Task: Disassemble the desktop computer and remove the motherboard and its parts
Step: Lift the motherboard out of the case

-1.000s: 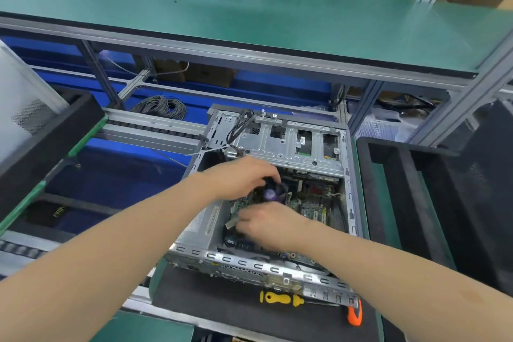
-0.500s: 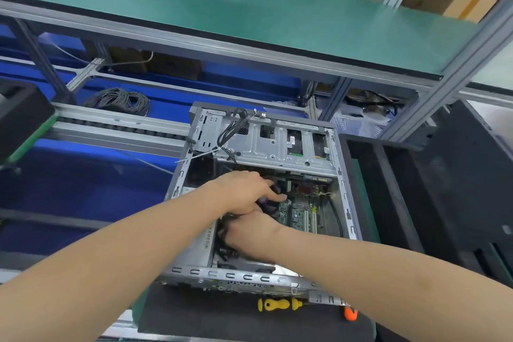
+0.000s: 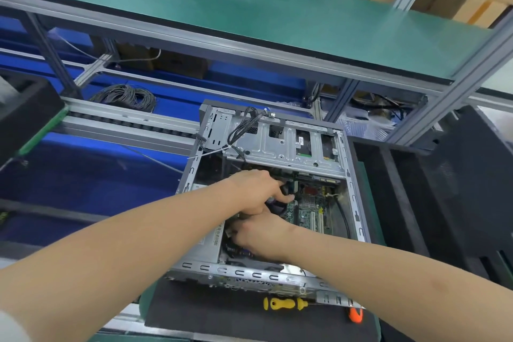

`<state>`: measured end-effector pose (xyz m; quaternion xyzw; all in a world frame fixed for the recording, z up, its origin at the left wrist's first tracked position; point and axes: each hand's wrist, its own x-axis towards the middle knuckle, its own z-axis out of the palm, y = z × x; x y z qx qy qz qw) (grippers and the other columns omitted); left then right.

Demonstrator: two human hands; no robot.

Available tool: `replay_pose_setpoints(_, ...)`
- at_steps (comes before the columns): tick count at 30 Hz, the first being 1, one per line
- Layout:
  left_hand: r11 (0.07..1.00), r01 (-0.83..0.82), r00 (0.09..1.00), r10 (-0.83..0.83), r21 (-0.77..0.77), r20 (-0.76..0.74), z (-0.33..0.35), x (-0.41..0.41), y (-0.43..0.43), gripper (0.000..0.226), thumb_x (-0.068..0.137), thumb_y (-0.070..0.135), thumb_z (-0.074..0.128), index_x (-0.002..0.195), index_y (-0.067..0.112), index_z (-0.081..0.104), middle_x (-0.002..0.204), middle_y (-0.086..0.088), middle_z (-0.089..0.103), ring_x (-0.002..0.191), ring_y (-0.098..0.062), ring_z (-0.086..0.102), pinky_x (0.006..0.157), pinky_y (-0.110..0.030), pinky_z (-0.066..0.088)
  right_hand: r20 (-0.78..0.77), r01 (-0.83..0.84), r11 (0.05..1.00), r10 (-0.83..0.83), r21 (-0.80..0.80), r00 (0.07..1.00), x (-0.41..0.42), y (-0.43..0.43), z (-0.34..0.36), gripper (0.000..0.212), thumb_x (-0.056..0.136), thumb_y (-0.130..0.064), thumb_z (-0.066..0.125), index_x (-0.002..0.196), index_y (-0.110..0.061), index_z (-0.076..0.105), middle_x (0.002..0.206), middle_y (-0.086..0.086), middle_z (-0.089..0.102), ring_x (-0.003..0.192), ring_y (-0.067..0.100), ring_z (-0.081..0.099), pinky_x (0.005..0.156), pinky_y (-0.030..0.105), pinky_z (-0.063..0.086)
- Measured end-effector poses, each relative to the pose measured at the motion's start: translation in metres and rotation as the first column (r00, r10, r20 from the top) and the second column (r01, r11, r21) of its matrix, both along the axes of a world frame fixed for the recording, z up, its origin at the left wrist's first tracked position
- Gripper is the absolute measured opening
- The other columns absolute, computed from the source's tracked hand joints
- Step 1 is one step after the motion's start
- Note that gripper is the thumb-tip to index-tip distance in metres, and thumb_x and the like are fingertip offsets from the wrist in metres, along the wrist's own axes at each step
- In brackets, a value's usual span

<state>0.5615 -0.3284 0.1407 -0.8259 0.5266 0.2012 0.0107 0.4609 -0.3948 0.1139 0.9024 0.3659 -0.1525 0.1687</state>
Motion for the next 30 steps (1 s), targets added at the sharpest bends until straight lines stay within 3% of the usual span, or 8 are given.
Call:
replay_pose_setpoints(5,1.0,-0.016,1.0,0.016,0.003,-0.004,0.002,-0.001,0.0,0.083,0.093,0.0,0.048,0.147,0.063,0.038,0.164,0.013,0.036,0.13,-0.032,0.055,0.086,-0.033,0.044,-0.007,0.005,1.0,-0.005,0.009,1.0,0.001,-0.004,-0.001,0.031,0.092,-0.008,0.053,0.115,-0.008,0.074,0.12,0.009,0.068,0.115,0.034,0.058,0.096,0.049,0.047)
replay_pose_setpoints(9,1.0,-0.025,1.0,0.025,0.017,-0.003,0.006,-0.003,-0.001,0.077,0.096,0.006,0.053,0.146,0.064,0.039,0.154,0.007,0.052,0.119,-0.032,0.058,0.087,-0.038,0.052,0.038,-0.098,0.988,0.094,0.123,0.995,-0.006,-0.009,0.0,0.019,0.076,-0.005,0.068,0.092,-0.009,0.079,0.101,0.007,0.073,0.093,0.033,0.066,0.076,0.046,0.055)
replay_pose_setpoints(13,0.999,-0.029,1.0,0.029,0.034,-0.003,0.006,-0.004,-0.003,0.08,0.095,0.003,0.049,0.145,0.064,0.039,0.151,0.003,0.054,0.119,-0.03,0.058,0.088,-0.041,0.053,0.023,-0.067,0.998,0.067,-0.007,0.998,0.0,-0.006,-0.005,0.036,0.095,-0.008,0.044,0.122,-0.009,0.068,0.127,0.008,0.065,0.118,0.035,0.055,0.098,0.049,0.046)
replay_pose_setpoints(17,1.0,-0.016,1.0,0.016,0.026,-0.003,0.006,-0.005,-0.003,0.07,0.099,0.012,0.059,0.144,0.063,0.042,0.154,0.004,0.052,0.121,-0.03,0.058,0.092,-0.041,0.053,0.082,-0.152,0.988,0.148,0.041,0.986,-0.009,-0.011,0.003,0.023,0.08,-0.014,0.069,0.1,-0.019,0.08,0.112,-0.001,0.074,0.102,0.027,0.066,0.081,0.042,0.057)
replay_pose_setpoints(19,1.0,-0.001,1.0,0.001,0.031,0.001,0.008,-0.003,-0.005,0.064,0.102,0.012,0.055,0.143,0.061,0.046,0.155,0.006,0.05,0.122,-0.03,0.058,0.088,-0.039,0.051,0.023,-0.104,0.994,0.103,0.046,0.994,-0.004,-0.015,0.006,0.033,0.09,-0.007,0.057,0.12,-0.01,0.073,0.131,0.008,0.066,0.117,0.033,0.06,0.095,0.049,0.052)
replay_pose_setpoints(24,0.999,-0.027,0.999,0.027,0.022,-0.037,0.012,0.0,-0.009,0.056,0.102,0.011,0.056,0.138,0.054,0.058,0.1,0.005,0.068,0.09,-0.025,0.058,0.065,-0.032,0.041,0.006,-0.146,0.988,0.146,0.058,0.989,-0.001,-0.021,0.028,0.029,0.094,-0.005,0.053,0.119,-0.011,0.067,0.126,0.01,0.06,0.111,0.033,0.059,0.09,0.047,0.052)
replay_pose_setpoints(27,0.999,-0.022,0.998,0.023,0.024,-0.054,0.011,0.0,-0.008,0.055,0.099,0.017,0.063,0.141,0.053,0.056,0.136,-0.001,0.065,0.113,-0.027,0.06,0.09,-0.042,0.054,-0.008,-0.098,0.963,0.103,0.252,0.995,-0.014,-0.042,0.047,0.009,0.095,-0.014,0.065,0.103,-0.013,0.068,0.094,0.006,0.064,0.085,0.029,0.062,0.067,0.045,0.056)
replay_pose_setpoints(30,0.995,0.008,0.982,0.01,0.098,-0.189,0.02,-0.002,-0.004,0.053,0.105,0.029,0.058,0.153,0.045,0.044,0.15,-0.003,0.056,0.139,-0.028,0.047,0.113,-0.048,0.041,-0.136,0.136,0.899,-0.087,0.415,0.987,-0.025,-0.066,0.056,0.021,0.105,-0.034,0.055,0.114,-0.02,0.067,0.098,-0.001,0.068,0.097,0.022,0.063,0.08,0.043,0.055)
